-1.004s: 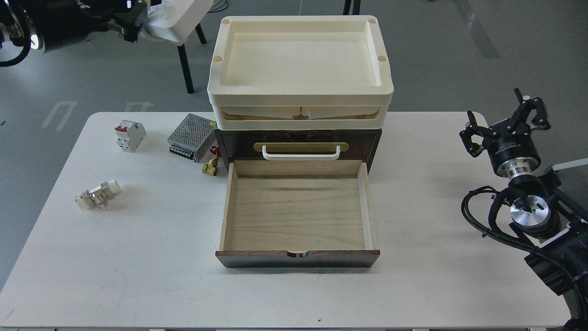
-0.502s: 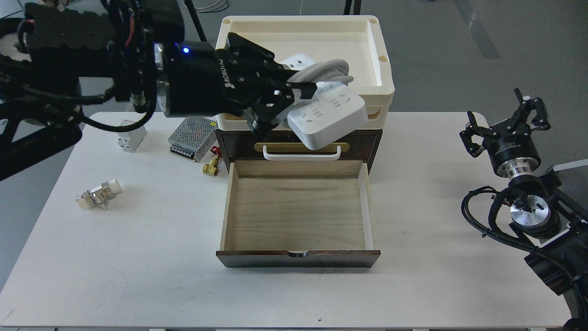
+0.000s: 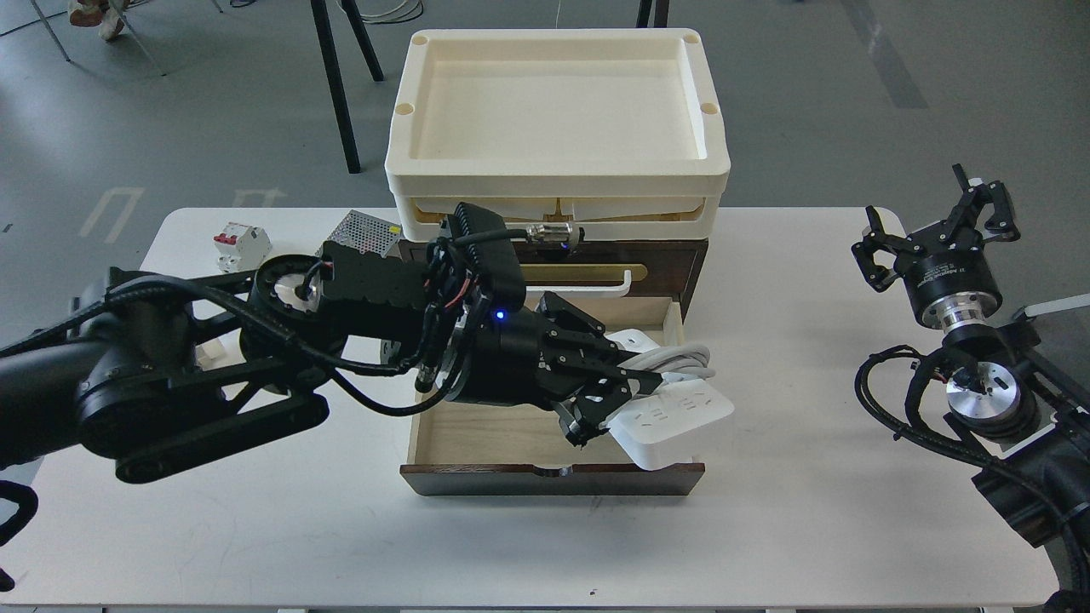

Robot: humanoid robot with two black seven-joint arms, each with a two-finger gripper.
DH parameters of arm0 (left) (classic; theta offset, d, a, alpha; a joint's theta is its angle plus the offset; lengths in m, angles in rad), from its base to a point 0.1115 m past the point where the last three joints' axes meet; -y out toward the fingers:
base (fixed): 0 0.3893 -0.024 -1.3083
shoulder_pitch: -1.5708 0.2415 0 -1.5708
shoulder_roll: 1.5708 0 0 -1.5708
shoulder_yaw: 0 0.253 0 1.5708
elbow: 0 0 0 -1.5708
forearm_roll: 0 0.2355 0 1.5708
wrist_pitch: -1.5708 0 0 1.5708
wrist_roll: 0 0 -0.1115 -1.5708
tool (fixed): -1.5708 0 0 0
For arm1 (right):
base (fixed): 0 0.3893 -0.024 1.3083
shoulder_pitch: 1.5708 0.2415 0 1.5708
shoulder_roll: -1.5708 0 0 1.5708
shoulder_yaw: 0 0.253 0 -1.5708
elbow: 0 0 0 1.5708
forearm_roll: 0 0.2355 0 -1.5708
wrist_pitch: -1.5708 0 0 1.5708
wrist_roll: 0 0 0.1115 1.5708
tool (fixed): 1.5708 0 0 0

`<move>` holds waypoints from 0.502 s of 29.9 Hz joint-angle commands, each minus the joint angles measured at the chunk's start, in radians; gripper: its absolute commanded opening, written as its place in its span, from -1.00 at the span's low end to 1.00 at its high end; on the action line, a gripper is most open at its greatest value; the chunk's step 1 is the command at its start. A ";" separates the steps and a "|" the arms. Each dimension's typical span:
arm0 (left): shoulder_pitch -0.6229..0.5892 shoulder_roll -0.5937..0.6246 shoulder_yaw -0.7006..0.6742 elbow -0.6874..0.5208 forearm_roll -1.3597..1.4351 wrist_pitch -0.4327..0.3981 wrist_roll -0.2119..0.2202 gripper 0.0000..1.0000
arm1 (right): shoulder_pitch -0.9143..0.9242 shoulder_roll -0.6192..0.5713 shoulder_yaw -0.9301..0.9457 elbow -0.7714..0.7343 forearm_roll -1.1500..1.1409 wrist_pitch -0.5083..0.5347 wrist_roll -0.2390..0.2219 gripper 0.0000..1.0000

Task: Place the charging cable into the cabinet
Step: 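Lower the power strip with the left gripper into the open drawer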

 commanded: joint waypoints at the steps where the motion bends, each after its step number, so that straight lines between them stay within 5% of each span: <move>1: 0.048 -0.036 -0.004 0.111 0.128 0.007 0.005 -0.99 | 0.000 0.000 0.000 0.000 0.000 0.000 0.000 1.00; 15: 0.167 -0.056 -0.016 0.208 0.216 0.004 0.022 -0.95 | -0.002 0.000 0.000 0.004 0.000 0.000 0.000 1.00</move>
